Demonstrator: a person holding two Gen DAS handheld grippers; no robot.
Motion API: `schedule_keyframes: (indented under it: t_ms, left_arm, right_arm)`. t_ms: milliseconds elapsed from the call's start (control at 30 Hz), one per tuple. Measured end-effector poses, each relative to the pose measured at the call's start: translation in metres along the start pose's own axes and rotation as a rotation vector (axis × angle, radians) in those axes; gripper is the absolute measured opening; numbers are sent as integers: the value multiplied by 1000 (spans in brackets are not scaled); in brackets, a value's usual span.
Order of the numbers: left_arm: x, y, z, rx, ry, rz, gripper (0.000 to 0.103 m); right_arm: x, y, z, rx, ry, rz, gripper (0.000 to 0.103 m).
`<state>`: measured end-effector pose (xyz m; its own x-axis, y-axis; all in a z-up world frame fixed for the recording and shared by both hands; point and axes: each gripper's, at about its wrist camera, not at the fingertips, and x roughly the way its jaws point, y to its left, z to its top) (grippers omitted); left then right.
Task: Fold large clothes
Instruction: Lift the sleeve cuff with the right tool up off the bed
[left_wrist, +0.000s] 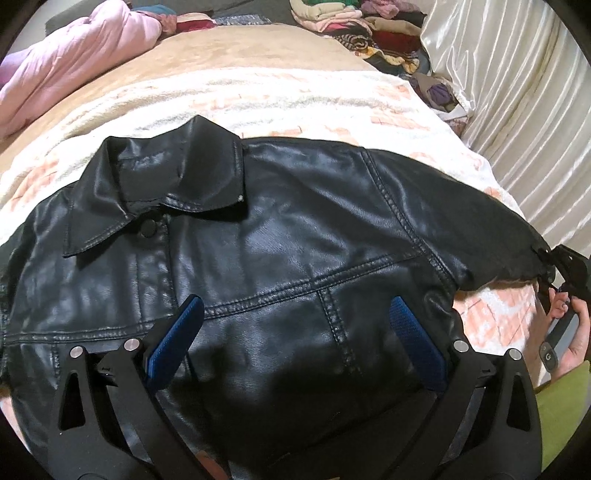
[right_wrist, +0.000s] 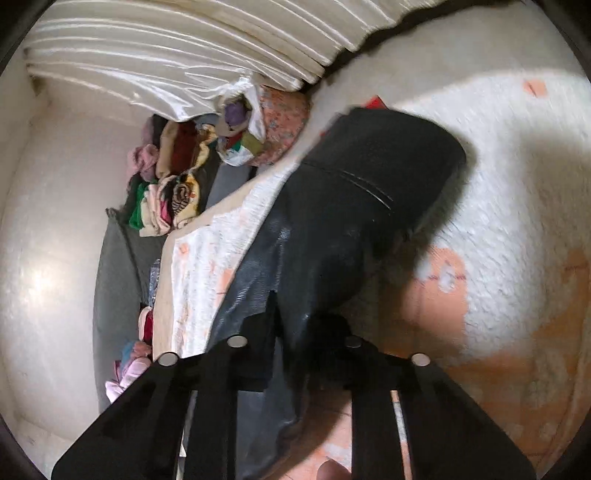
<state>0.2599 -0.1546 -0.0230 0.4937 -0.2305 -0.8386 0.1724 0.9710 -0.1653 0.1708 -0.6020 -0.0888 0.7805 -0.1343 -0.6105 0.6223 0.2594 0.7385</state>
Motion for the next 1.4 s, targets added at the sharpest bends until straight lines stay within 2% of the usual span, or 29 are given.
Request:
schedule_keyframes:
  t_ms: [167,333,533,1000,1133,1333,1400]
  left_arm:
    - [-8,8,2,-19,-9,-9,94]
    - [-17,21,6,-41,-23,-11,94]
    - [-31,43,10,-87,-45,-6,94]
    - [-64,94,11,-219,-89,-50,94]
    - [-80,101,15,-184,-133,31,94]
    - [-106,120,19,-218,-183,-45,94]
    - [-114,127,20,-236,-206,-94,94]
  right_arm:
    - [-27,32,-2,-111,-53,120,9]
    - [-47,76,-15,-290,-111,155,8]
    - [-61,124,-50,-461,-112,231,8]
    - [-53,208,-149,-782,28,394,8]
    - [-55,223,-178,-850,66,437,8]
    - [-55,240,-240,-947,155,500,7]
    - [-60,244,-262,-993,178,527,7]
